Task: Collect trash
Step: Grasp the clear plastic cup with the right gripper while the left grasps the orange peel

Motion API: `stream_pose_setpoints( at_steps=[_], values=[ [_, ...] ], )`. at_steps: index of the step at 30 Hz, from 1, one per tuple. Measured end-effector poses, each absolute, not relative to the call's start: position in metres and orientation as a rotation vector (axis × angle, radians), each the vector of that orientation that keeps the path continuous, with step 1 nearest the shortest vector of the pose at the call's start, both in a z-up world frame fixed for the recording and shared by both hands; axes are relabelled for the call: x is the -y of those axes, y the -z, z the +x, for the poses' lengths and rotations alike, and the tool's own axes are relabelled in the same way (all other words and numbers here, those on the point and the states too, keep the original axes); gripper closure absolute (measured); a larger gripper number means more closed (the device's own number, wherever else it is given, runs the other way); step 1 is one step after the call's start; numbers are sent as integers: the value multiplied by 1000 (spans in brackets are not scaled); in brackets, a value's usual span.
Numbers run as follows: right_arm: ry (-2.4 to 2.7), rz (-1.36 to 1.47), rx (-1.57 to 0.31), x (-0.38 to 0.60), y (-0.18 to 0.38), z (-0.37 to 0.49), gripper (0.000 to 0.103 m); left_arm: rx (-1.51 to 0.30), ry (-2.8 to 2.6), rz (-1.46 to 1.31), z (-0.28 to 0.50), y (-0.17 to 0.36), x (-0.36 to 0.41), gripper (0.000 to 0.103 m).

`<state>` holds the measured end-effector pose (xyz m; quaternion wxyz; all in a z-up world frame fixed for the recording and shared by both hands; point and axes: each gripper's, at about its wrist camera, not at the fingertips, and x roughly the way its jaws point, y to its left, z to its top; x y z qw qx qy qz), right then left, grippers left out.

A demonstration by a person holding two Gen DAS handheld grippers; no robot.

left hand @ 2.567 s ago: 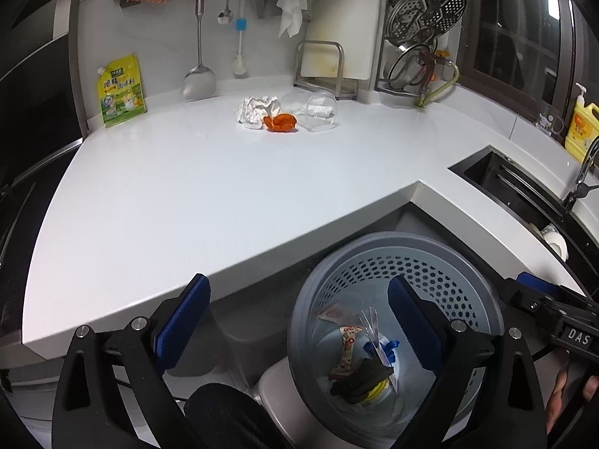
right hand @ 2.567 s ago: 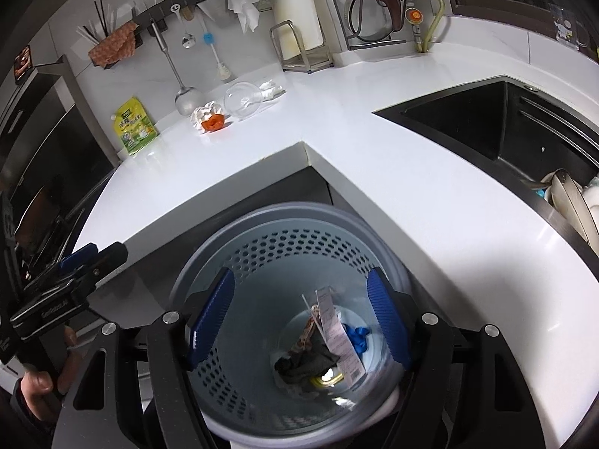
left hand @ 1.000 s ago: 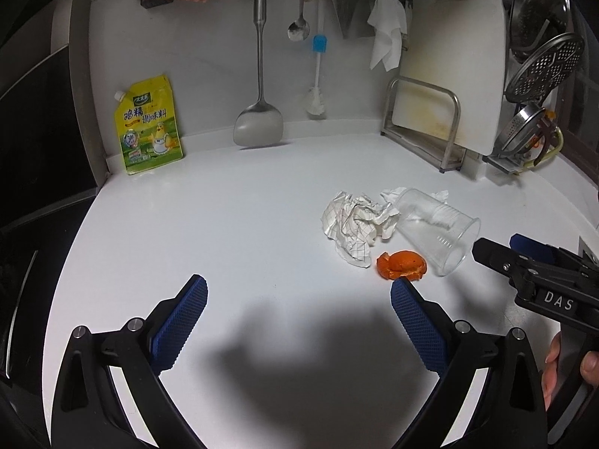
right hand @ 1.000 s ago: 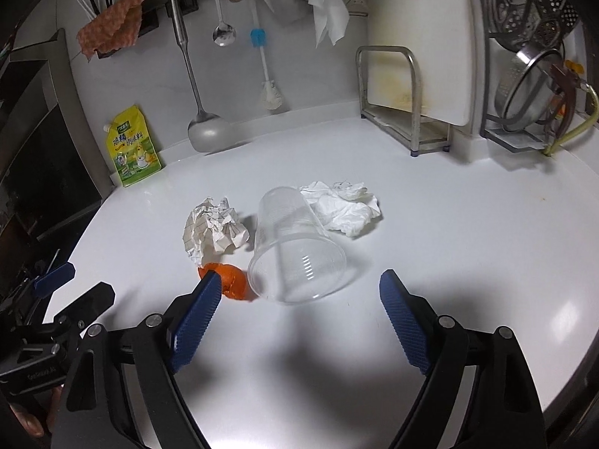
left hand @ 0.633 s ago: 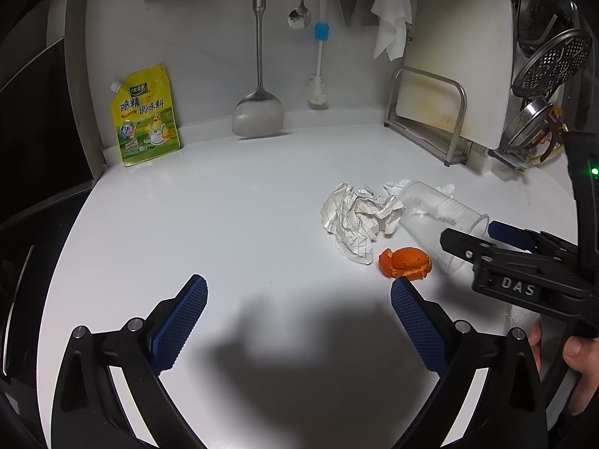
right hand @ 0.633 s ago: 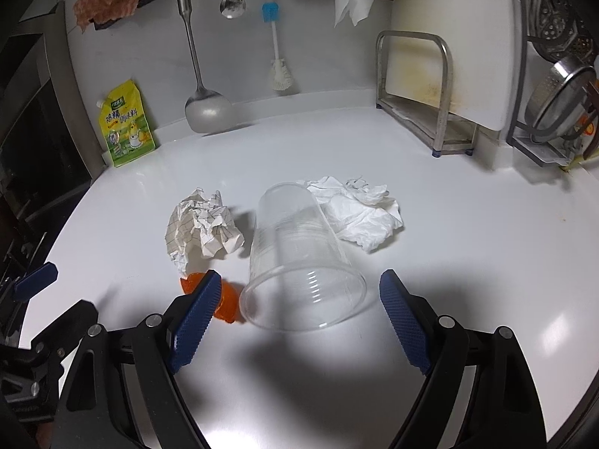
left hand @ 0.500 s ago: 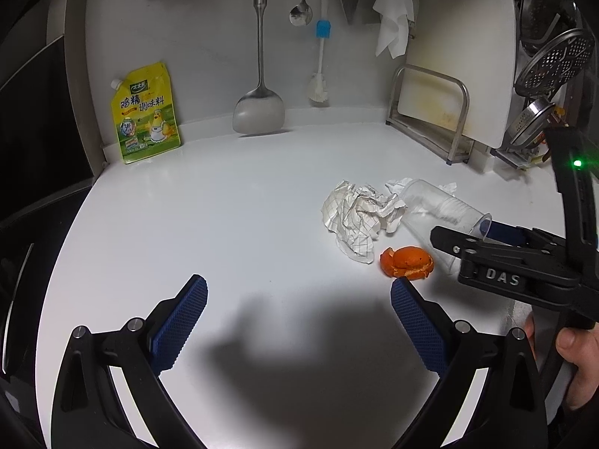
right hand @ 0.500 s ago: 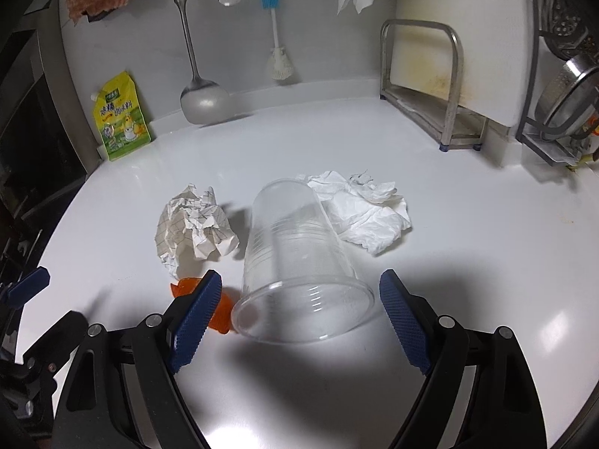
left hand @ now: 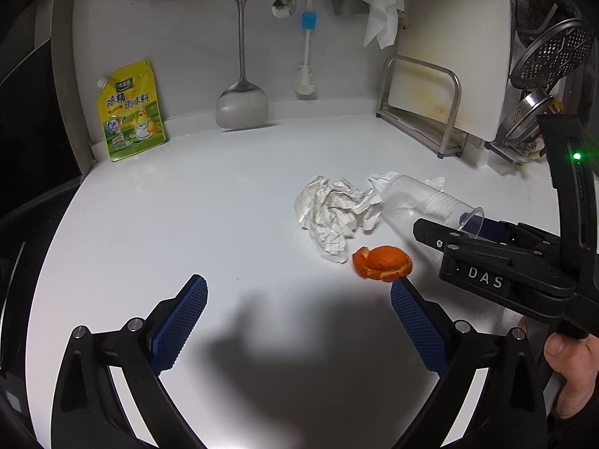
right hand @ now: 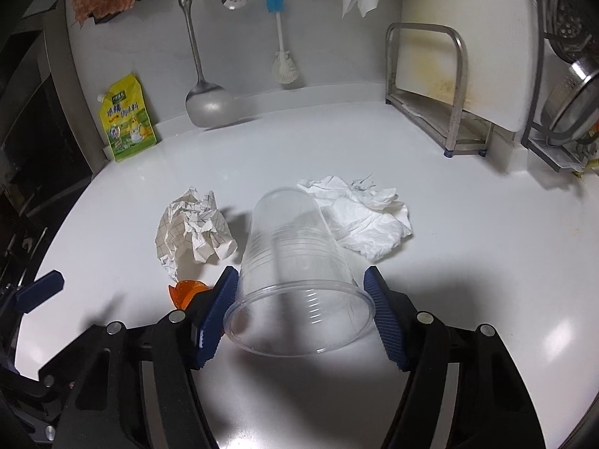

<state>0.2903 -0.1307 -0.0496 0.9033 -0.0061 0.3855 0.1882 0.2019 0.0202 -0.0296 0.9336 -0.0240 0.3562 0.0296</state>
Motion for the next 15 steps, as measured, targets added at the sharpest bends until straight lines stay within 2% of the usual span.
stream_pose_setpoints(
  at_steps=[15],
  values=[
    [-321,112,-728,214,29,269,37,-796,-74,-47,233,48,28,6]
  ],
)
